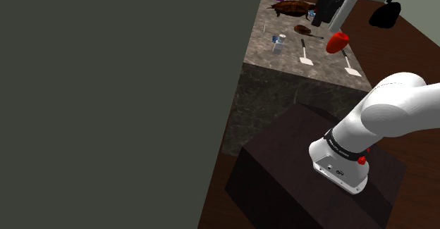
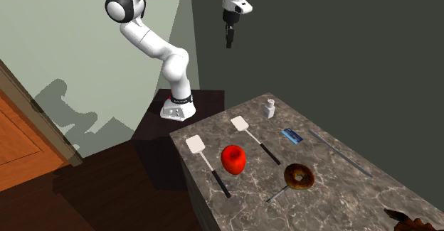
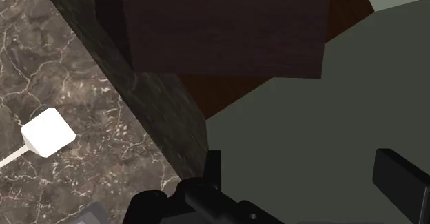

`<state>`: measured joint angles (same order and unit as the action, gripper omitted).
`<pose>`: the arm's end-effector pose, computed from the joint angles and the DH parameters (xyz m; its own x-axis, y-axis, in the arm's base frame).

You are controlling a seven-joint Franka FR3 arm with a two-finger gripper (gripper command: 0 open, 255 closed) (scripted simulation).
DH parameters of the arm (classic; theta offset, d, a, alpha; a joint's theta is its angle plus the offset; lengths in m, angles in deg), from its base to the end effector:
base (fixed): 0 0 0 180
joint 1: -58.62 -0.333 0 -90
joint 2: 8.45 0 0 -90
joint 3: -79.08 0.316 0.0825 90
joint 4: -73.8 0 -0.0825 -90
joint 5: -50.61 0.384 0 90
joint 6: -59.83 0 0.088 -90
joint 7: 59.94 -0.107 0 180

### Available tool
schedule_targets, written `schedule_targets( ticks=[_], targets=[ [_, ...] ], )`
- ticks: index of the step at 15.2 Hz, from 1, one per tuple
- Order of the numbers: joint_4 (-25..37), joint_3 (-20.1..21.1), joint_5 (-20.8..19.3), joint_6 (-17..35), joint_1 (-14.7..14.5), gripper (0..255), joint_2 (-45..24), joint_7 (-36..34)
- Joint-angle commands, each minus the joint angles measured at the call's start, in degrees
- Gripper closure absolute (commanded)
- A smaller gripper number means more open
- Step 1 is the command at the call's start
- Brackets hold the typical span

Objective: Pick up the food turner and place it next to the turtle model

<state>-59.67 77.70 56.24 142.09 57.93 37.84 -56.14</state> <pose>0.2866 0.0056 0.5988 0.9941 0.0759 -0.0772 0.0663 -0.9905 -0.1207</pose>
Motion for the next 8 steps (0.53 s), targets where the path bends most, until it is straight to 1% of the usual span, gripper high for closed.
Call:
schedule_targets(
  ticks=[1,8],
  targets=[
    [0.00,0.00,0.00,0.00,0.00,0,0.00,0.00],
    [-3.07,-2.30,-2.96,11.76,5.24,0,-7.18,-3.78]
  ],
)
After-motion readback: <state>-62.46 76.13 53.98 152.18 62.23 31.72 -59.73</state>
